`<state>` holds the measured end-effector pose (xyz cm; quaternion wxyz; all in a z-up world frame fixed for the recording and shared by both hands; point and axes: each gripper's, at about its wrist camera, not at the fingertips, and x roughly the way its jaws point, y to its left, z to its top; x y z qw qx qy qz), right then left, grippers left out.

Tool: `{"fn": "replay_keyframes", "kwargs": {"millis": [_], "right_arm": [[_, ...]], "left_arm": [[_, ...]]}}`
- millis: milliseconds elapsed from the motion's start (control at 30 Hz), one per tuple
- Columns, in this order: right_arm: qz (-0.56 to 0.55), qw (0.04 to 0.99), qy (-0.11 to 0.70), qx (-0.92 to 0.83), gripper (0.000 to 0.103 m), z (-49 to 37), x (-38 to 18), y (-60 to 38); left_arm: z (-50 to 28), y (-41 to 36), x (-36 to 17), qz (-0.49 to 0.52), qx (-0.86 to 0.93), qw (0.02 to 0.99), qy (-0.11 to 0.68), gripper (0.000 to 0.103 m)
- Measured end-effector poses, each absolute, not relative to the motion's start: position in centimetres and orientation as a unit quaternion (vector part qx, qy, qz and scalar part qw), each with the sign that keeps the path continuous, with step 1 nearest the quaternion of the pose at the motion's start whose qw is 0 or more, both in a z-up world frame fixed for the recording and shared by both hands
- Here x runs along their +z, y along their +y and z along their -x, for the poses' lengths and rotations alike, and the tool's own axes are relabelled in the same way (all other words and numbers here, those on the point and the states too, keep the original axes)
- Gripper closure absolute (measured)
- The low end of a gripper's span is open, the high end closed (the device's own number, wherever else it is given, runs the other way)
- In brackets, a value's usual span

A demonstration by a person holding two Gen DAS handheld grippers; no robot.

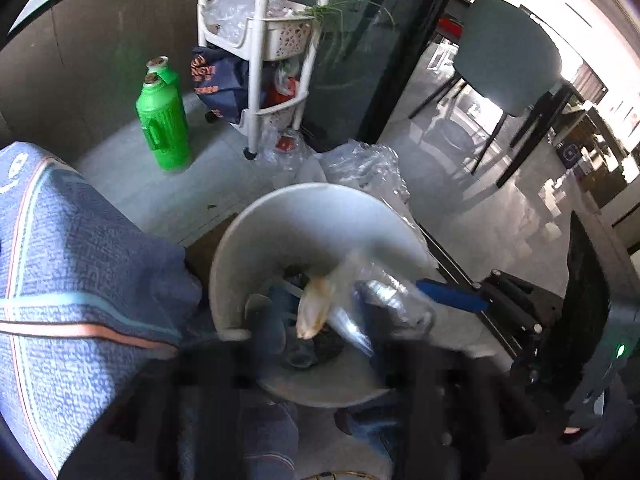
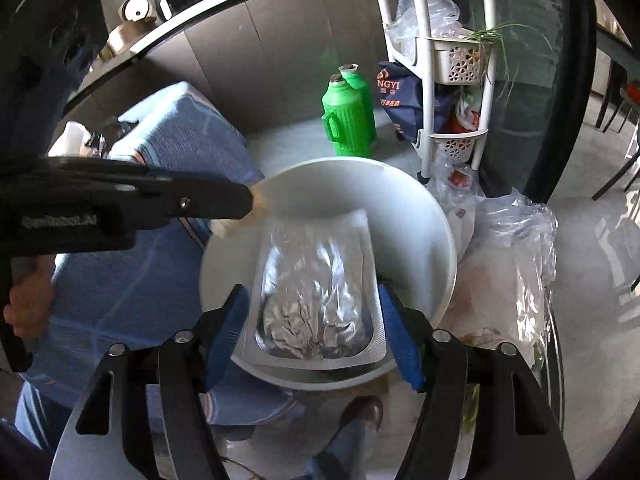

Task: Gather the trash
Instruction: 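Carry the peanut shell and foil pack over the white bin and open both tools, then move both open tools back over the table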

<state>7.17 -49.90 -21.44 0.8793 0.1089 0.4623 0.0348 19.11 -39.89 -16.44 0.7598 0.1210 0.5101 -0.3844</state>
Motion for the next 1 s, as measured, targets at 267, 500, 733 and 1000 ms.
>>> {"fn": "replay_keyframes", "kwargs": {"millis": [267,500,733,1000], "right_arm": [[-0.08,0.891,0.445,0.042,0.008,-6.3,-20.8,-49.1],[-0.097,0.89,0.444,0.037,0.008,-5.6,-19.8,-49.0],[-0.102,0.897,0.428,0.043,0.008,-5.0,-17.4,-47.8],[-0.1,0.905,0.409,0.068,0.008,-4.3,-13.8,-44.9]], "left_arm": [[-19.2,-39.5,-14.0,-0.102,-0.362,0.803,0.462,0.008],[-18.8,-38.7,-12.4,-0.081,-0.356,0.81,0.459,0.004],[-17.9,-36.5,-10.0,-0.058,-0.349,0.818,0.453,0.004],[-15.9,-30.9,-6.0,-0.037,-0.308,0.843,0.44,0.004]]}}
